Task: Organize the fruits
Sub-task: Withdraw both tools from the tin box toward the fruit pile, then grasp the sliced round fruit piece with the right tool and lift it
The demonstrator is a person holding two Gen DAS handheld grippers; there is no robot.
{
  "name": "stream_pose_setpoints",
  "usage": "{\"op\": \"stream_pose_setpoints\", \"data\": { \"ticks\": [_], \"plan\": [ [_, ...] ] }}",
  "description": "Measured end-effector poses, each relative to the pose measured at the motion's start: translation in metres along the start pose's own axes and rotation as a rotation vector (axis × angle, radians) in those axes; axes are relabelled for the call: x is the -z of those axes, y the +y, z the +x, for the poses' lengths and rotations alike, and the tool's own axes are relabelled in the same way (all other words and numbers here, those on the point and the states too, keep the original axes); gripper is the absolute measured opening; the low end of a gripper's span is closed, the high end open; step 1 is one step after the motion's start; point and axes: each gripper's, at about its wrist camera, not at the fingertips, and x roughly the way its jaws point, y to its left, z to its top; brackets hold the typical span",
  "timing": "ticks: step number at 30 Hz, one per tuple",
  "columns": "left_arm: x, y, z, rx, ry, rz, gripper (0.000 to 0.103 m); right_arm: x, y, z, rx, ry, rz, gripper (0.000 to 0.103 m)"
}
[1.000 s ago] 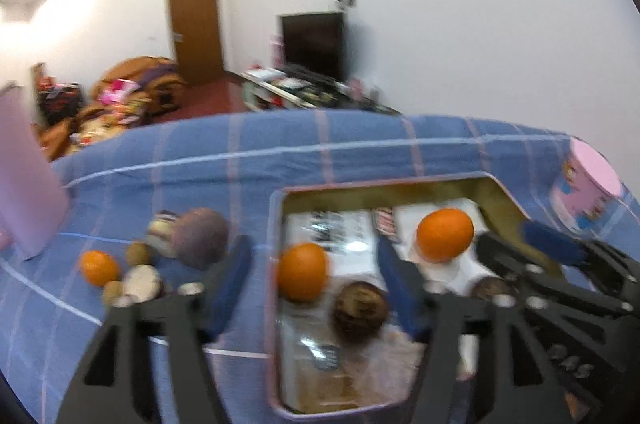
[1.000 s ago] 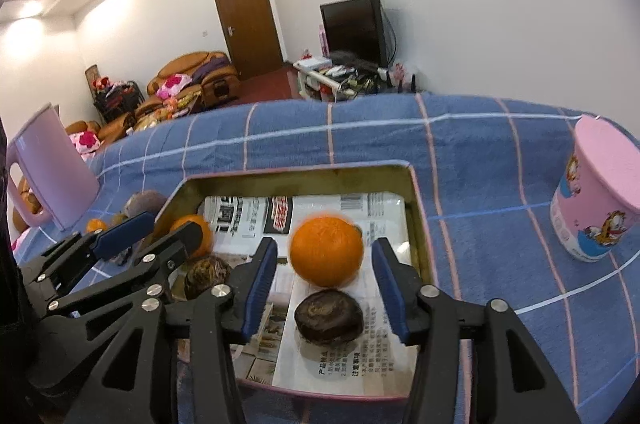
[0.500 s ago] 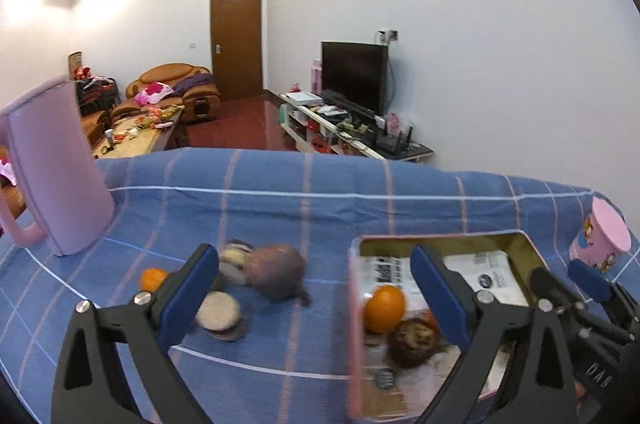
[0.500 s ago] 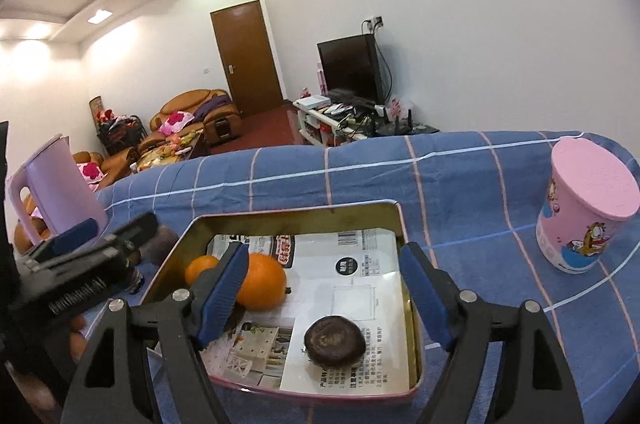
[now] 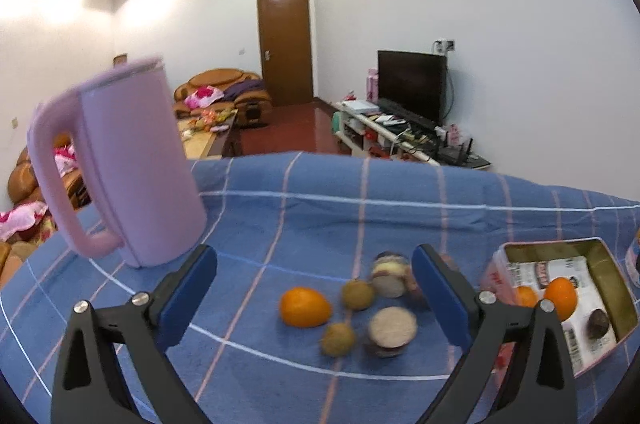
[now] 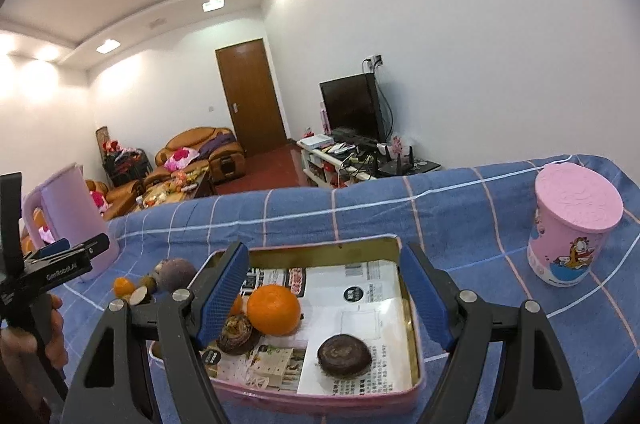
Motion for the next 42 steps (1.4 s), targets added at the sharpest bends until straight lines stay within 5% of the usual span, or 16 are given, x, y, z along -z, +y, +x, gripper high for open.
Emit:
{"op": "stream_pose_setpoints", "data": {
  "ticks": [13, 19, 23, 28, 31, 33, 42],
  "plan": [
    [-0.002, 0.028, 0.009, -0.007, 0.048, -0.023, 0.100, 0.015, 0.026, 0.012, 0.009, 0.085, -0.043, 0.079],
    [-0.009, 0.047, 0.010, -0.075, 0.047, -0.021, 0.100, 0.018, 0.046, 0.013, -0.008, 0.108, -0.041, 0.079],
    [-0.011, 0.059, 0.012, -0.148, 0.040, -0.022, 0.100, 0.017, 0.072, 0.016, -0.052, 0.116, -0.050, 0.079],
    [-0.012, 0.073, 0.021, -0.141, 0.091, -0.074, 0.100, 0.014, 0.121, 0.024, -0.133, 0.123, -0.111, 0.079],
    [-0.010, 0.076, 0.024, -0.156, 0.105, -0.078, 0.100, 0.016, 0.154, 0.039, -0.195, 0.185, -0.170, 0.063],
    [-0.009, 0.077, 0.025, -0.177, 0.105, -0.068, 0.100, 0.020, 0.172, 0.054, -0.221, 0.251, -0.195, 0.036],
    [-0.003, 0.082, 0.041, -0.186, 0.194, -0.070, 0.100, 0.036, 0.213, 0.097, -0.227, 0.396, -0.277, 0.032]
  ]
}}
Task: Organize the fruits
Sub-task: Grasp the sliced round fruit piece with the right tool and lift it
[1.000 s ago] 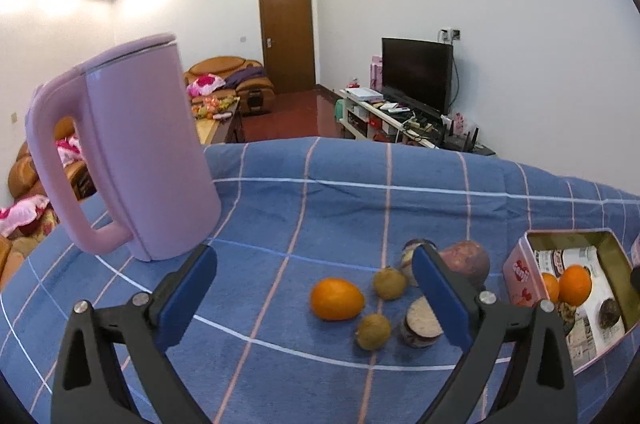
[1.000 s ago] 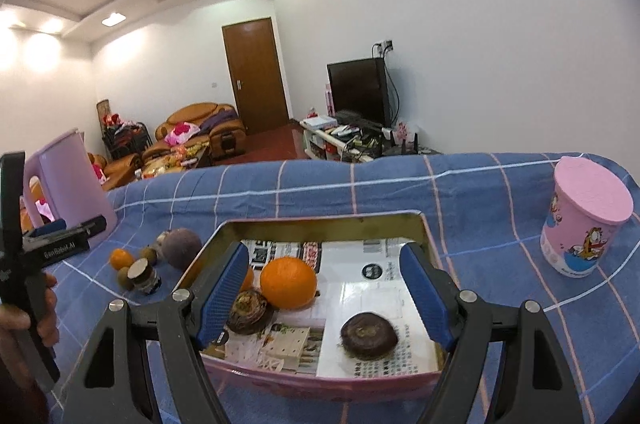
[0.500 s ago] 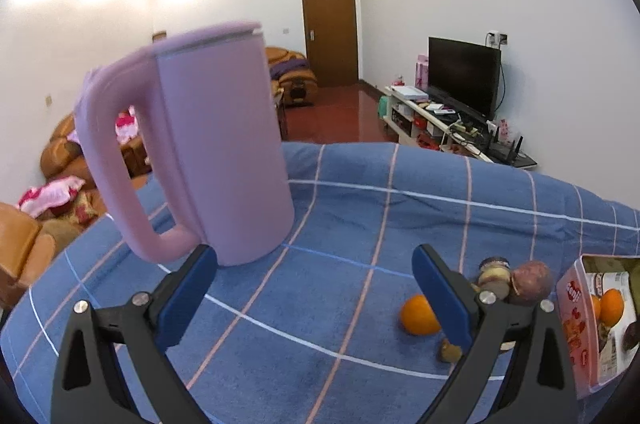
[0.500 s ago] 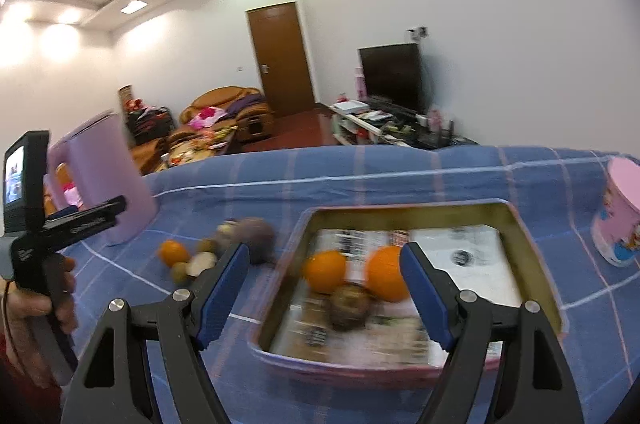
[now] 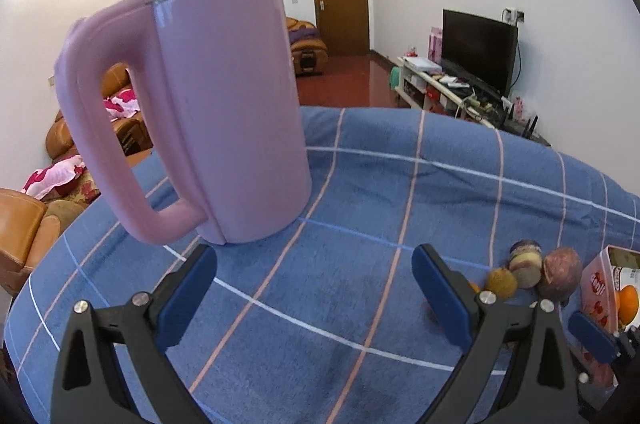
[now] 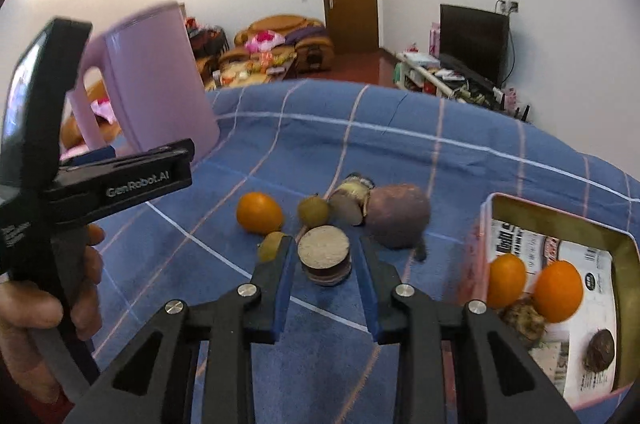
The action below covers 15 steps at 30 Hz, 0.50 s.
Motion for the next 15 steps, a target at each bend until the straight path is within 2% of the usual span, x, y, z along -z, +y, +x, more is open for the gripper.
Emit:
{"op": "stream_pose_setpoints", "data": {
  "ticks": [3, 9, 15],
  "plan": [
    [0.000, 0.000, 0.000, 0.005, 0.016, 0.001, 0.100, -0.002, 0.000, 0.016, 0.012, 0.050, 0.000, 0.032],
    [0.000, -0.001, -0.002, -0.006, 0.009, 0.014, 0.100, -0.007, 0.006, 0.021, 0.032, 0.029, -0.028, 0.032],
    [-0.001, 0.005, 0.001, 0.002, 0.027, -0.013, 0.100, -0.004, 0.005, 0.021, 0.003, 0.034, -0.022, 0.032]
  ]
}}
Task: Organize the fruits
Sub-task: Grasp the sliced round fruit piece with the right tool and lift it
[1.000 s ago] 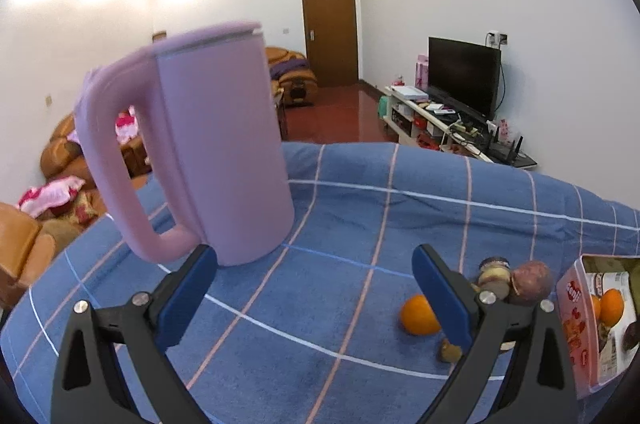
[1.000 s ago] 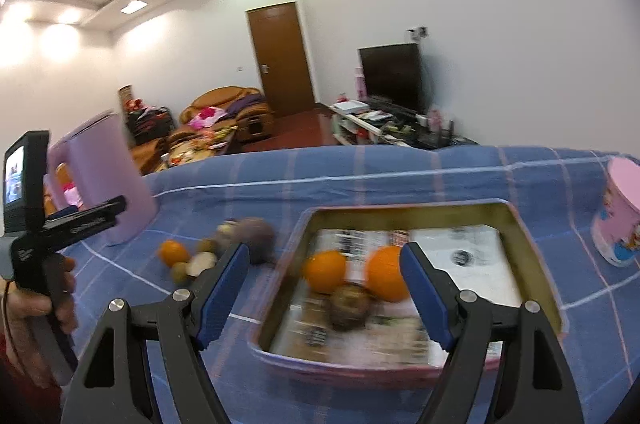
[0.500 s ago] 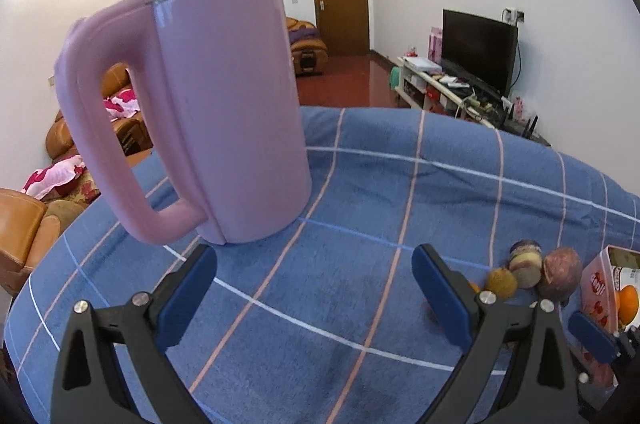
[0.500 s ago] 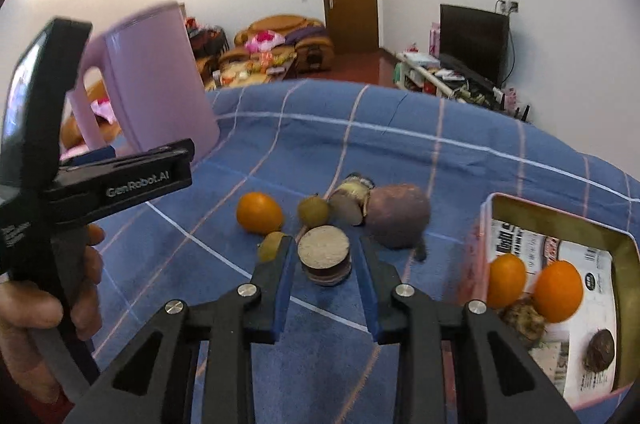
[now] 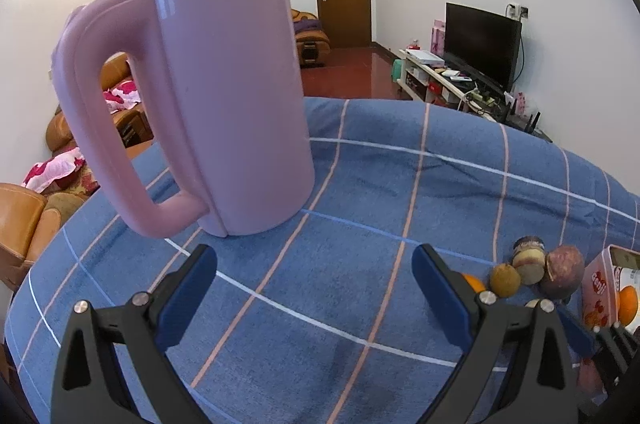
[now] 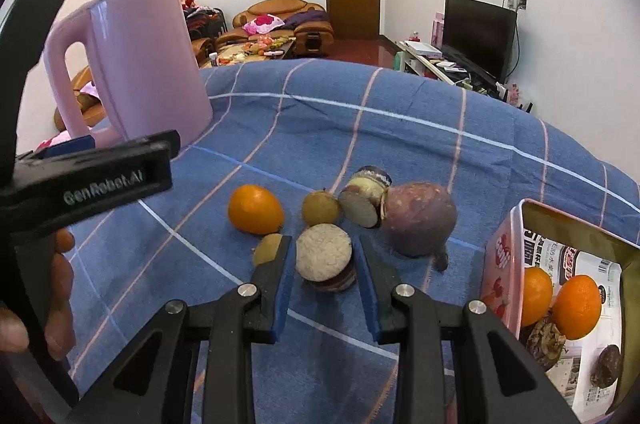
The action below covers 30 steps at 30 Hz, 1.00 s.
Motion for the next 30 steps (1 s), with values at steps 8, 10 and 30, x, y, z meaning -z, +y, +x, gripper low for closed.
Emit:
{"op": "stream_pose_setpoints", "data": {
  "ticks": [8, 10, 30],
  "plan": [
    [0.001, -0.005, -0.001, 0.010, -0.003, 0.017, 0.100, -0.002, 0.002, 0.001, -0.007, 0.005, -0.018, 0.032],
    [0.001, -0.005, 0.000, 0.007, 0.003, 0.017, 0.100, -0.002, 0.005, 0.001, 0.001, 0.000, -0.033, 0.032],
    [0.001, -0.004, -0.003, 0.026, 0.008, 0.012, 0.100, -0.002, 0.003, 0.016, -0.060, 0.051, 0.011, 0.036]
  ]
}}
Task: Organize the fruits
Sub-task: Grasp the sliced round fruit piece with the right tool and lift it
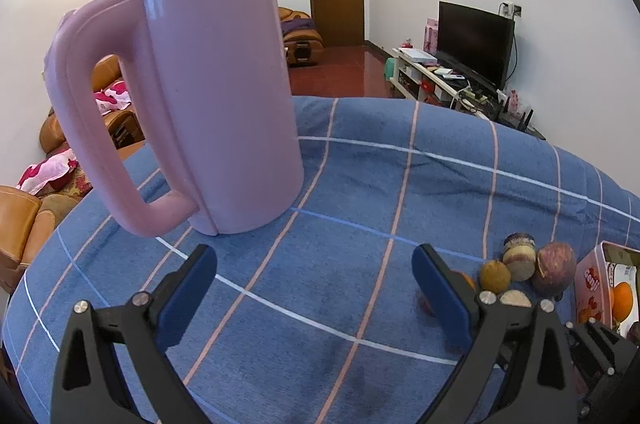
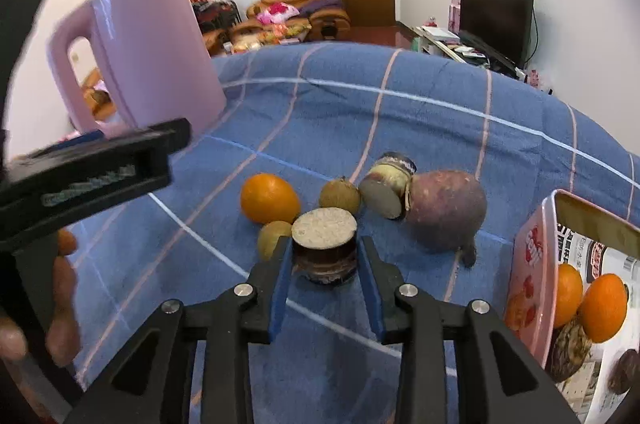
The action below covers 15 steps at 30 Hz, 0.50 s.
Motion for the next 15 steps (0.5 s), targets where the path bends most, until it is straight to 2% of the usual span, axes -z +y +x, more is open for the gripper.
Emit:
{"op": "stream_pose_setpoints", "data": {
  "ticks": [4, 7, 13, 15],
  "plan": [
    [0.000, -0.001, -0.001, 0.006, -0.002, 0.002, 0.100, 0.000, -0.004, 0.002, -0.014, -0.003, 0.009, 0.037],
    [0.001, -0.003, -0.001, 0.027, 0.009, 0.009, 0.100, 0.004, -0.001, -0.004, 0.008, -0.012, -0.016, 0.036],
    [0.005, -0.013, -0.008, 0.117, 0.009, 0.039, 0.098, 0.014, -0.009, -0.066, 0.024, -0.193, 0.040, 0.036],
    [0.008, -0.019, -0.008, 0.166, 0.034, 0.045, 0.093, 0.021, -0.016, -0.086, 0.056, -0.238, 0.058, 0.036]
  ]
}}
